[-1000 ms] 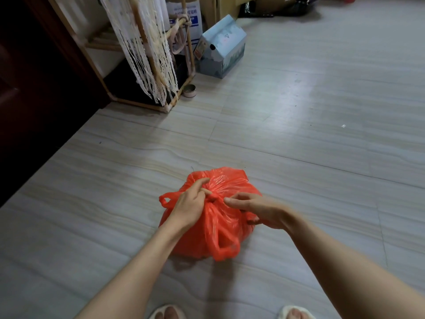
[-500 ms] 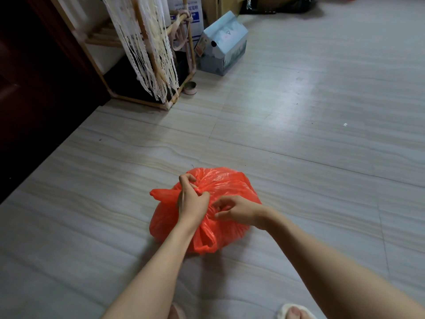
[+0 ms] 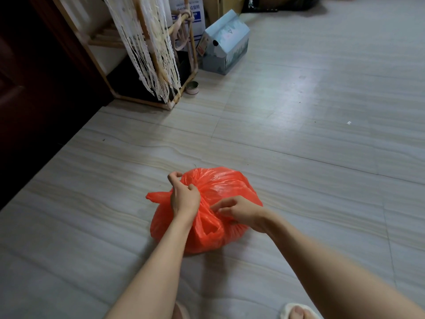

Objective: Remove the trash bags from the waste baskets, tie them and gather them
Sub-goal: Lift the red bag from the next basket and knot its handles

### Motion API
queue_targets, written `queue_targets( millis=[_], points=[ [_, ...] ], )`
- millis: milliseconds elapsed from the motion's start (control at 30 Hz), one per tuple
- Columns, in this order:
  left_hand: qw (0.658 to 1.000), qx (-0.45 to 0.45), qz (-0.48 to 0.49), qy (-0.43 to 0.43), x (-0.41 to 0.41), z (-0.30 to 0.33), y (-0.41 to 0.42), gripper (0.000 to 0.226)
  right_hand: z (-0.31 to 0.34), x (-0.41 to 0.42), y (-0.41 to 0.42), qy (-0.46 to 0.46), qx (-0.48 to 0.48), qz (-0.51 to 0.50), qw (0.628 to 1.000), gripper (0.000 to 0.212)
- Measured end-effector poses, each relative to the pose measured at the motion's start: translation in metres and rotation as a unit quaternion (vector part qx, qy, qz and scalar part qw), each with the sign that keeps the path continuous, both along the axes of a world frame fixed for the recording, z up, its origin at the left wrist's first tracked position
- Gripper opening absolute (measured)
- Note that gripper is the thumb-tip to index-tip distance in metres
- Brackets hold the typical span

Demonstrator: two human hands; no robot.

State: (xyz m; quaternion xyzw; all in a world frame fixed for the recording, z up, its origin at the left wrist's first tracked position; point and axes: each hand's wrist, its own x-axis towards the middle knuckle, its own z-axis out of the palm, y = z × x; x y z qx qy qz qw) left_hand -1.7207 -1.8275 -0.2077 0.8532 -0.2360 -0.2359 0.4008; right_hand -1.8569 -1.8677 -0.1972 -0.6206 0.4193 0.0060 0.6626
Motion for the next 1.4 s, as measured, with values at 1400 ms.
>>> queue_targets(
  millis=[1400],
  points=[
    [0.941,-0.164,-0.203,0.216,0.004,0.009,0.012,0.050,-0.004,0.021,0.005,-0.070,-0.178,-0.116,0.975,0.010]
  ],
)
